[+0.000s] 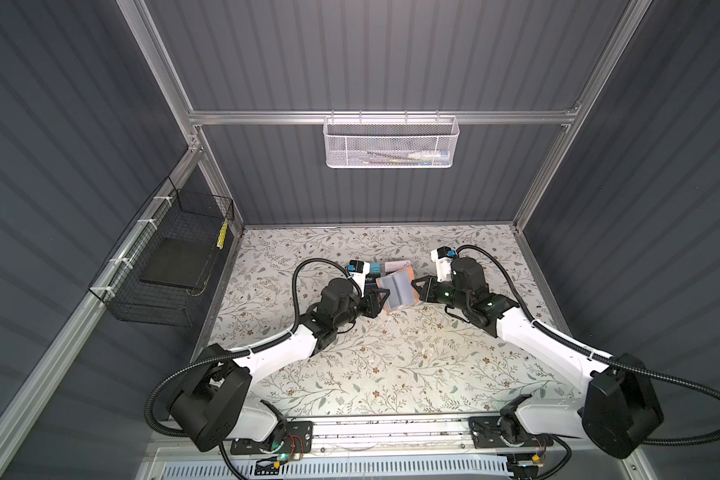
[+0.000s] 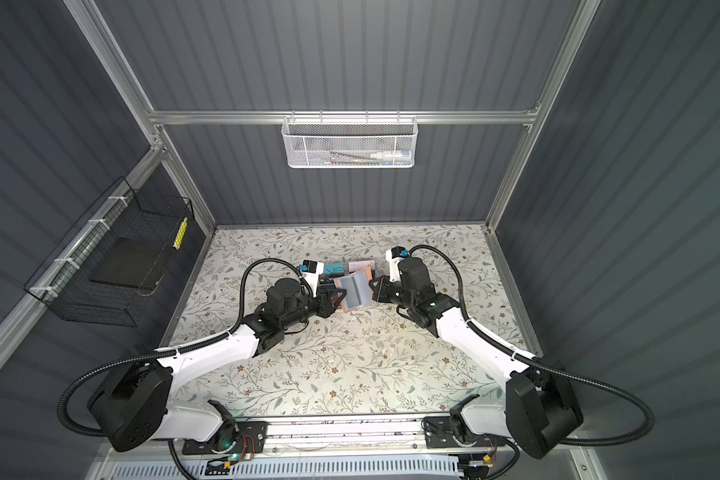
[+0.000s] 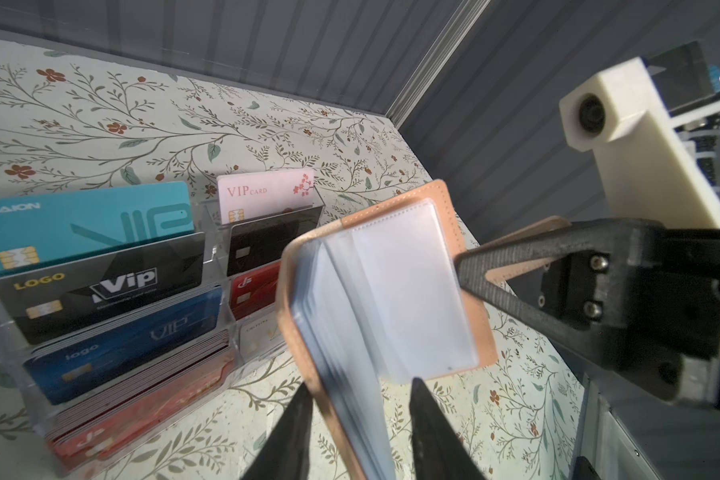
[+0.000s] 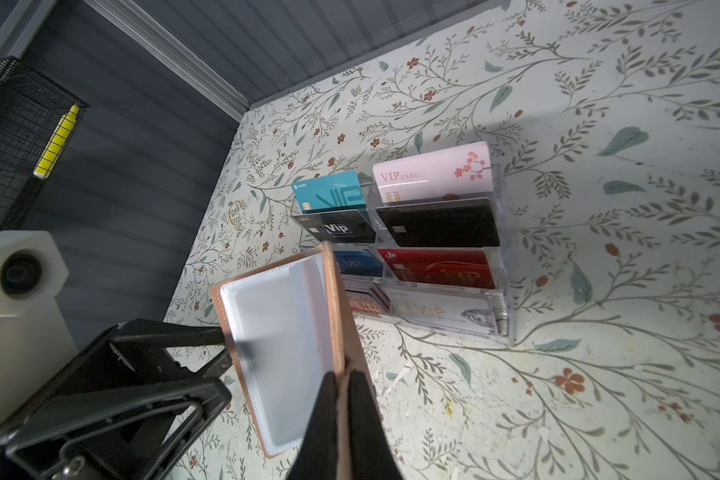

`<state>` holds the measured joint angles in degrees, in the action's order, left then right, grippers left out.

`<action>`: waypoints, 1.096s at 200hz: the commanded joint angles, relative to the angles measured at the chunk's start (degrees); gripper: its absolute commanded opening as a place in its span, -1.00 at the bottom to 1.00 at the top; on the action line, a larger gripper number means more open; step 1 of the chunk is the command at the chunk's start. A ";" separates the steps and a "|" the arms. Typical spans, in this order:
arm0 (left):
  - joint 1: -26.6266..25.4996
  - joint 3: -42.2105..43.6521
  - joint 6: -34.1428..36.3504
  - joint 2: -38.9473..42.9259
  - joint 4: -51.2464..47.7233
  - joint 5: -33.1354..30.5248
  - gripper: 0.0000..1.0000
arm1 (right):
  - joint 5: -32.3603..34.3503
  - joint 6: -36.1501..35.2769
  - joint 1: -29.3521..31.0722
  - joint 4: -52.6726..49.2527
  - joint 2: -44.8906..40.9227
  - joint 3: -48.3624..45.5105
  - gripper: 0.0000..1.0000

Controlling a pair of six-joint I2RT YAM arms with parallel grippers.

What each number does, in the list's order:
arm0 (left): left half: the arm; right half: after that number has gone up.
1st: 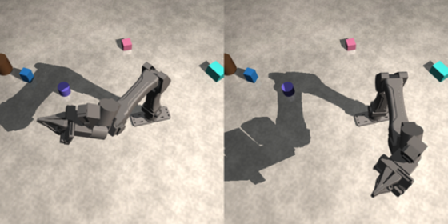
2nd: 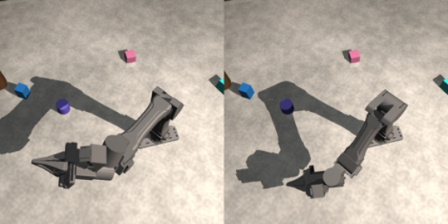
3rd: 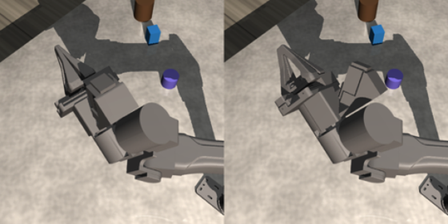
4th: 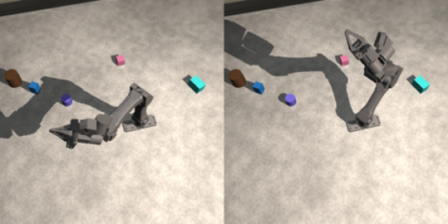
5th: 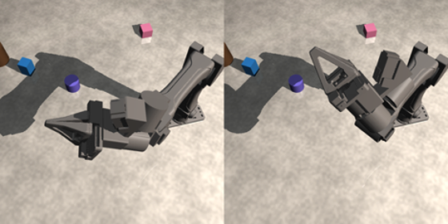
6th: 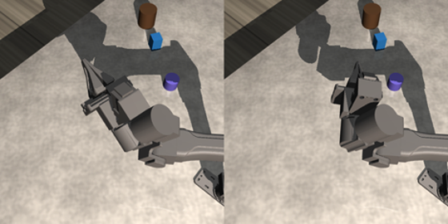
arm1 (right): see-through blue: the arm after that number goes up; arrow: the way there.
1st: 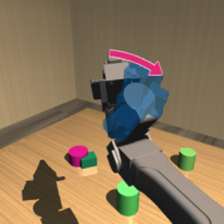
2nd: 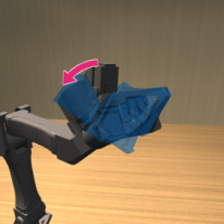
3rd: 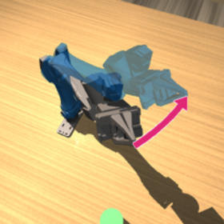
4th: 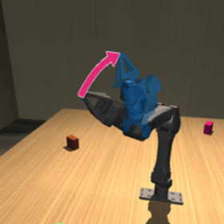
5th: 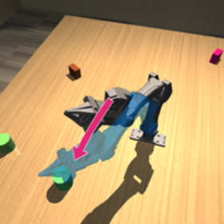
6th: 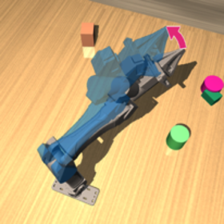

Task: Take the credit cards out of the card holder

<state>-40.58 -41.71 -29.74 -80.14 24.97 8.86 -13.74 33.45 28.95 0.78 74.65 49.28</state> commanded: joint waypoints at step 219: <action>-0.29 -1.08 -0.39 -1.96 -1.66 -1.75 -0.98 | -8.35 3.15 -0.60 5.78 0.97 -1.11 -1.00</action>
<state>-40.58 -41.71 -30.48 -81.82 24.91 8.69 -18.04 35.55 28.36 3.31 74.89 48.38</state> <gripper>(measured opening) 0.047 0.069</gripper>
